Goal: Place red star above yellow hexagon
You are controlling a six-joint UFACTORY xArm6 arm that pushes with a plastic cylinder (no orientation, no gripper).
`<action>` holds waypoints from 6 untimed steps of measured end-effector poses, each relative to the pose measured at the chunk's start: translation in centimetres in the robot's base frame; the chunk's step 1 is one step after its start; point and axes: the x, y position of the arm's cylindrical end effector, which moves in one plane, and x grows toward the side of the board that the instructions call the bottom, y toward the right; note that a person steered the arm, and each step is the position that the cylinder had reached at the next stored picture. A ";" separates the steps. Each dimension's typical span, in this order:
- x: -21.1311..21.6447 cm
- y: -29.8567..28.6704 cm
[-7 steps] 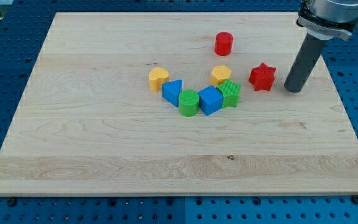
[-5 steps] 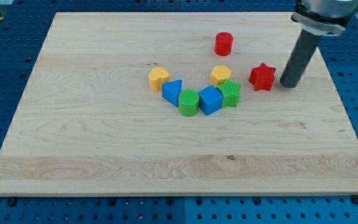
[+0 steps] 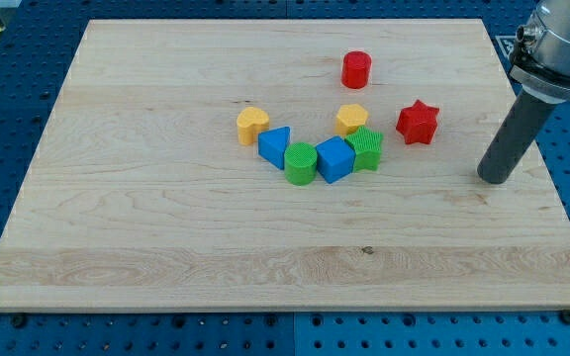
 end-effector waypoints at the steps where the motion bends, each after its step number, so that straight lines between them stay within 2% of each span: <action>1: 0.2 -0.7; 2: 0.1 -3.3; 4: -3.8 -6.1; 6: -5.7 -8.3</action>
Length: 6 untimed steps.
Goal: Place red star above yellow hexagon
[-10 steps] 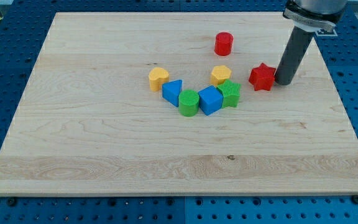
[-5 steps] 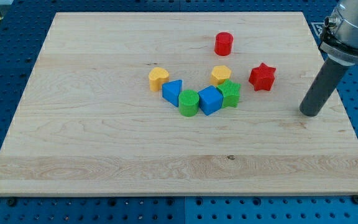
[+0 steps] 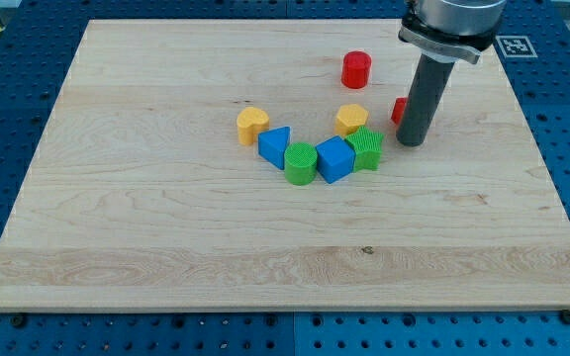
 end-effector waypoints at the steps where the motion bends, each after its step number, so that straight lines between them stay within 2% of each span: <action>1: -0.4 0.8; 2: 1.0 6.6; 3: -0.5 6.1; 4: -4.0 4.0; 6: -4.6 4.0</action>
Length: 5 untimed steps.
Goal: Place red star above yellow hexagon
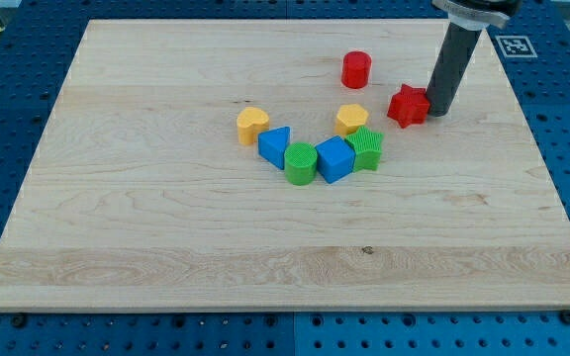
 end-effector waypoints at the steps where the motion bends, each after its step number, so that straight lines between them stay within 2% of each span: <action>1: 0.0 -2.0; 5: -0.2 -3.6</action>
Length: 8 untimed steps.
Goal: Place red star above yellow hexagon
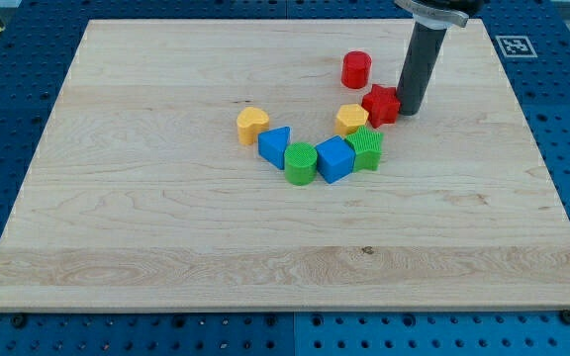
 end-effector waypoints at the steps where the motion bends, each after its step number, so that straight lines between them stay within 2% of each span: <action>1: 0.0 0.0; 8: -1.8 -4.8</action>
